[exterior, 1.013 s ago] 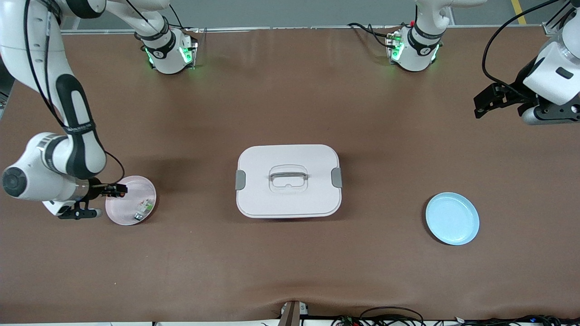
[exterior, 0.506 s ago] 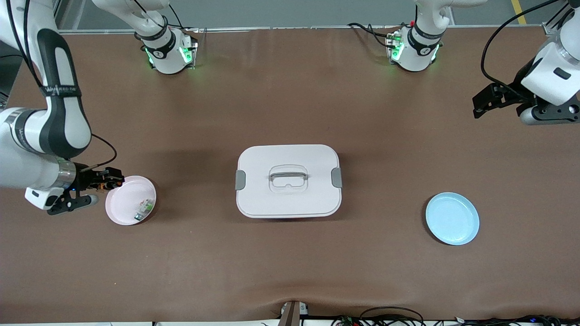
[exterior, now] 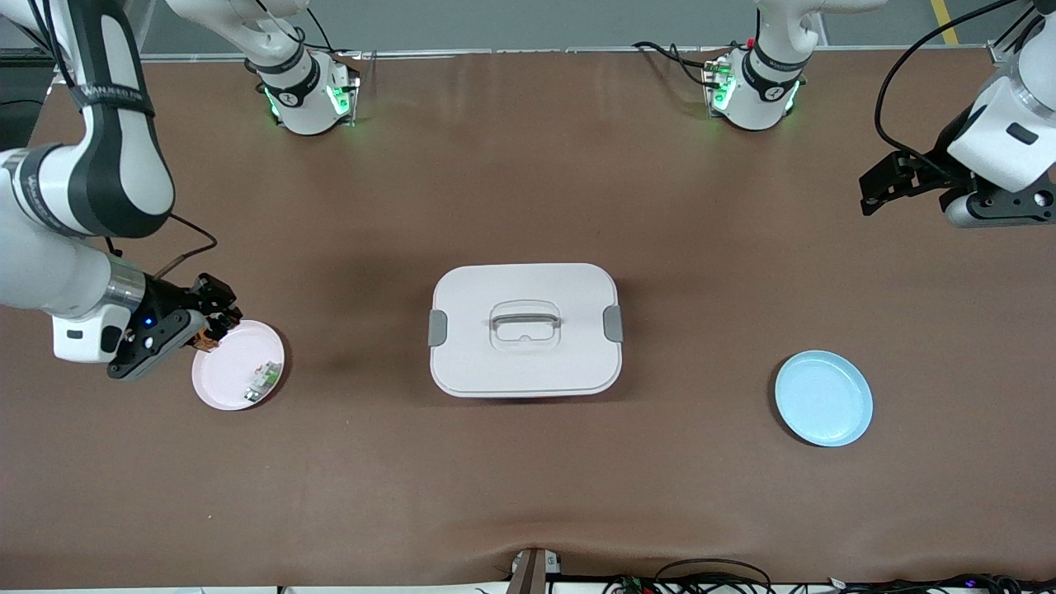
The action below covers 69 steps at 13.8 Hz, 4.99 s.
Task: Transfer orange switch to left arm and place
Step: 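Lift the switch with the right gripper while the left gripper moves out, then carry the switch above the box while the left gripper approaches it, then close the left gripper on the switch held by the right gripper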
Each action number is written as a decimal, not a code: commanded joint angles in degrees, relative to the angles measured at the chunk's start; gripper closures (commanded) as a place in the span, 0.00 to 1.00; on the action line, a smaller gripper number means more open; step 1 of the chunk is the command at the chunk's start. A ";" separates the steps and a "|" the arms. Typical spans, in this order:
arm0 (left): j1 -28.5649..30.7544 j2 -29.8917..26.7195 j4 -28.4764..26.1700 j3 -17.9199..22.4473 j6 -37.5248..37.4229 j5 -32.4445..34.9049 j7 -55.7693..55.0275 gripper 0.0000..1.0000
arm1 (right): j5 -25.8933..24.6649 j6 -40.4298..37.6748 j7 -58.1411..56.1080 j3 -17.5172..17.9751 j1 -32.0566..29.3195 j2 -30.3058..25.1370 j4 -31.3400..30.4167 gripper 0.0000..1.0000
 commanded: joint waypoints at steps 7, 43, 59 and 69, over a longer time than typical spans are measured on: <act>-1.36 -0.19 0.08 -0.12 0.22 -1.14 0.65 0.00 | 12.36 7.38 -18.62 2.95 4.83 -3.93 -0.01 0.74; -11.38 19.41 8.52 -6.98 31.42 -50.18 4.01 0.00 | 23.80 8.71 -5.88 -0.39 31.21 4.51 16.07 0.91; -19.64 23.63 8.96 -6.36 40.30 -49.39 -5.50 0.21 | 23.80 8.63 -5.80 -0.74 31.21 4.33 16.16 0.90; -20.17 23.19 8.70 -6.71 40.30 -47.81 -5.50 0.29 | 23.71 8.63 -3.60 -0.65 32.00 4.86 17.92 0.90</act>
